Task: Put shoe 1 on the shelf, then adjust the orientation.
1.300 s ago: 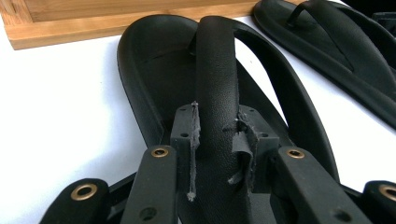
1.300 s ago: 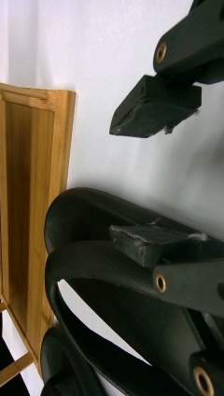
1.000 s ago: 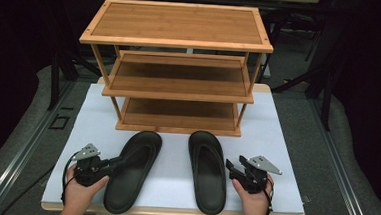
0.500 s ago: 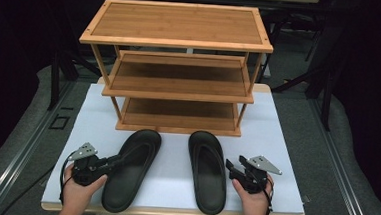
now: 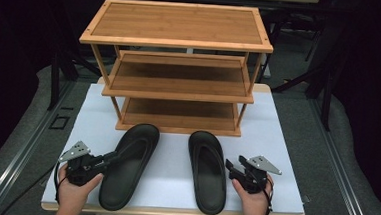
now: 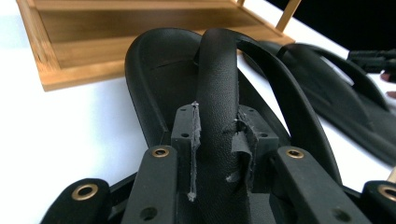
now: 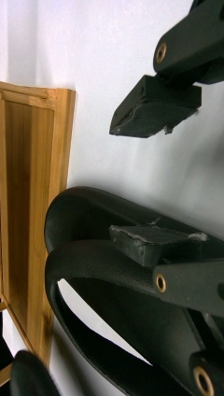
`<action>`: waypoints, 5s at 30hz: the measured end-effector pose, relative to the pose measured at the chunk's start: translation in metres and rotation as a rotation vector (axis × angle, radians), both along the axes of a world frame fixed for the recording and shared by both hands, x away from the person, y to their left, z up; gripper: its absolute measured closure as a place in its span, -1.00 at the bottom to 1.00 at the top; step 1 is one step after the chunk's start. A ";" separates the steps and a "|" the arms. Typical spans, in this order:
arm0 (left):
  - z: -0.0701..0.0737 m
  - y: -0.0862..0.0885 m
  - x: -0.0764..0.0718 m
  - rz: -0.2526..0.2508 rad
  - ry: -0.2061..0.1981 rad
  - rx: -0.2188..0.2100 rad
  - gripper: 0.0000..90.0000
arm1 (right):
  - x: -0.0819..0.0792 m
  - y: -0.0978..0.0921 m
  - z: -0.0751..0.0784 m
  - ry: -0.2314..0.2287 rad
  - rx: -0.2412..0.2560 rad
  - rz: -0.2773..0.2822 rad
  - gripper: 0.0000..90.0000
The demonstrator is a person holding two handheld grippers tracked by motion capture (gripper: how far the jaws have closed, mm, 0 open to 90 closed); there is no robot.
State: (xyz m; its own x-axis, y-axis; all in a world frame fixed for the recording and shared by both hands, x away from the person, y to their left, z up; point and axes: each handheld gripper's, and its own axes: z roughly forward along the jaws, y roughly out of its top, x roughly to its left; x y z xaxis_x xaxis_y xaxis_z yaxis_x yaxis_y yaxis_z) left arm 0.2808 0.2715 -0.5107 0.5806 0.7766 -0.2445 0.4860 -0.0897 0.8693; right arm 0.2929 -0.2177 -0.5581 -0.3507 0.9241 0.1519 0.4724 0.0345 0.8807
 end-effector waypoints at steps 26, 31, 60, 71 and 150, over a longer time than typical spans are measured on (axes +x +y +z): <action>0.061 0.023 -0.043 0.115 -0.292 -0.091 0.57 | 0.000 0.000 -0.001 -0.006 0.007 -0.004 -0.03; 0.070 0.027 -0.050 0.139 -0.338 -0.098 0.57 | 0.001 0.001 -0.002 -0.019 0.015 -0.011 -0.03; 0.132 -0.041 0.098 0.229 -0.326 -0.127 0.57 | 0.002 0.001 -0.002 -0.007 0.034 -0.006 -0.03; 0.134 -0.079 0.156 0.288 -0.235 -0.021 0.57 | 0.003 0.000 -0.002 -0.007 0.039 0.001 -0.03; -0.027 0.018 0.005 0.094 -0.117 0.044 0.04 | -0.039 0.026 0.011 -0.035 -0.050 0.067 0.20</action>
